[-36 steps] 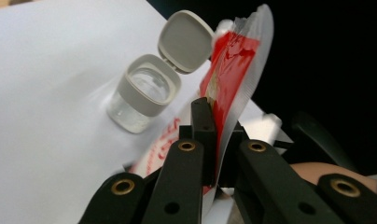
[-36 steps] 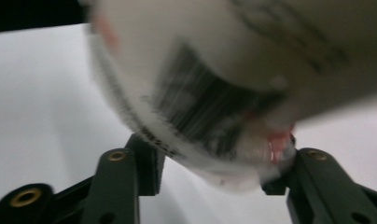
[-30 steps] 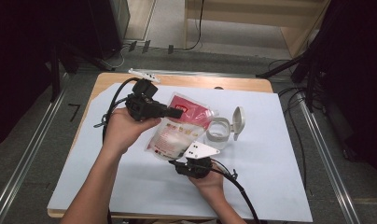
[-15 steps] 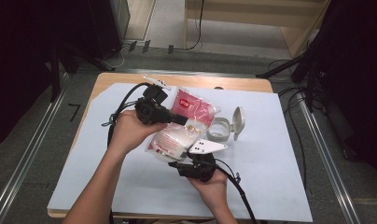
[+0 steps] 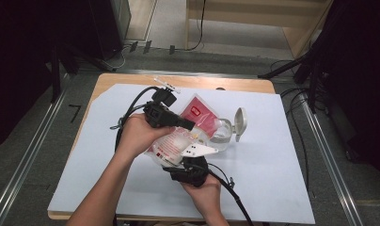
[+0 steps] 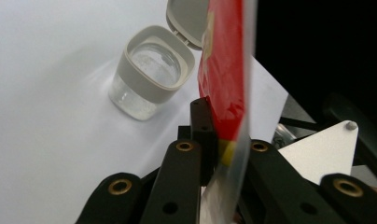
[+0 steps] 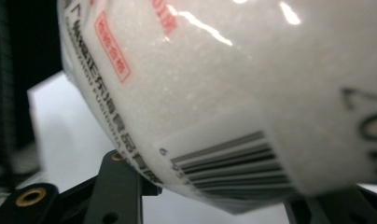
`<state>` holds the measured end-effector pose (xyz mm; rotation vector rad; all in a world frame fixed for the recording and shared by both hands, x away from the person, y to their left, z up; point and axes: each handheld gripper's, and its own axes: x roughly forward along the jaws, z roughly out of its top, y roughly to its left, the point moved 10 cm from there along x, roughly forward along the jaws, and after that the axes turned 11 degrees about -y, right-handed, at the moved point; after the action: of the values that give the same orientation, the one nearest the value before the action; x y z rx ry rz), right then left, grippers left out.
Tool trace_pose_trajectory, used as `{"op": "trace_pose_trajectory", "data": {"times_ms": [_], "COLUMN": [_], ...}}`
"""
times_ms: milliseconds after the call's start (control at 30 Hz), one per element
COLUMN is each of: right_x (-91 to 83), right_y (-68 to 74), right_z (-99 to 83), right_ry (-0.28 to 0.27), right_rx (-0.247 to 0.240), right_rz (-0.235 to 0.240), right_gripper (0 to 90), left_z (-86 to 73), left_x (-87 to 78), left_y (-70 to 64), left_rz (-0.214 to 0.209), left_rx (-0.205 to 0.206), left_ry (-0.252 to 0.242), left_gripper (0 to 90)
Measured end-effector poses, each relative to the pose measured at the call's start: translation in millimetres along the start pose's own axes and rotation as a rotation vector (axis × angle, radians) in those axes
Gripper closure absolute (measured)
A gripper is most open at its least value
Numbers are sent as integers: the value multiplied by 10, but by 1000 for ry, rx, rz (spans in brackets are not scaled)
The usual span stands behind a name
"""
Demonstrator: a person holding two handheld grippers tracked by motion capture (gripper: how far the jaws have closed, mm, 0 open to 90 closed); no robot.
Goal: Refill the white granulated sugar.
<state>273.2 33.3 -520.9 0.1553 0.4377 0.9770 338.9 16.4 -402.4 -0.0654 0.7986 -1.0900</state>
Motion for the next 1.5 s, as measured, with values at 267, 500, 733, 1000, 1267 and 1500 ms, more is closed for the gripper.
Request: {"op": "trace_pose_trajectory", "data": {"times_ms": [267, 500, 733, 1000, 1267, 1500], "right_x": [-69, -129, -85, -43, -67, -63], "right_y": [83, 46, -10, -41, 11, 14], "right_z": [111, 158, 143, 158, 228, 229], "right_ry": [-56, -85, -51, -26, -83, -107], "right_rx": [115, 160, 74, 33, 145, 200], "right_rz": [83, 126, 23, -54, 60, 101], "right_gripper": [555, 559, 511, 565, 598, 605], "left_z": [13, -13, -6, 22, 97, 48], "left_x": [32, 50, 101, 111, 54, 55], "left_y": [-13, 13, 9, -18, -39, -52], "left_rz": [0, -20, 25, 51, 36, 44], "left_rx": [89, 65, -46, -54, 3, 27], "left_ry": [-27, -18, -1, -10, -56, 5], "left_gripper": [826, 804, 881, 858, 685, 684]}}
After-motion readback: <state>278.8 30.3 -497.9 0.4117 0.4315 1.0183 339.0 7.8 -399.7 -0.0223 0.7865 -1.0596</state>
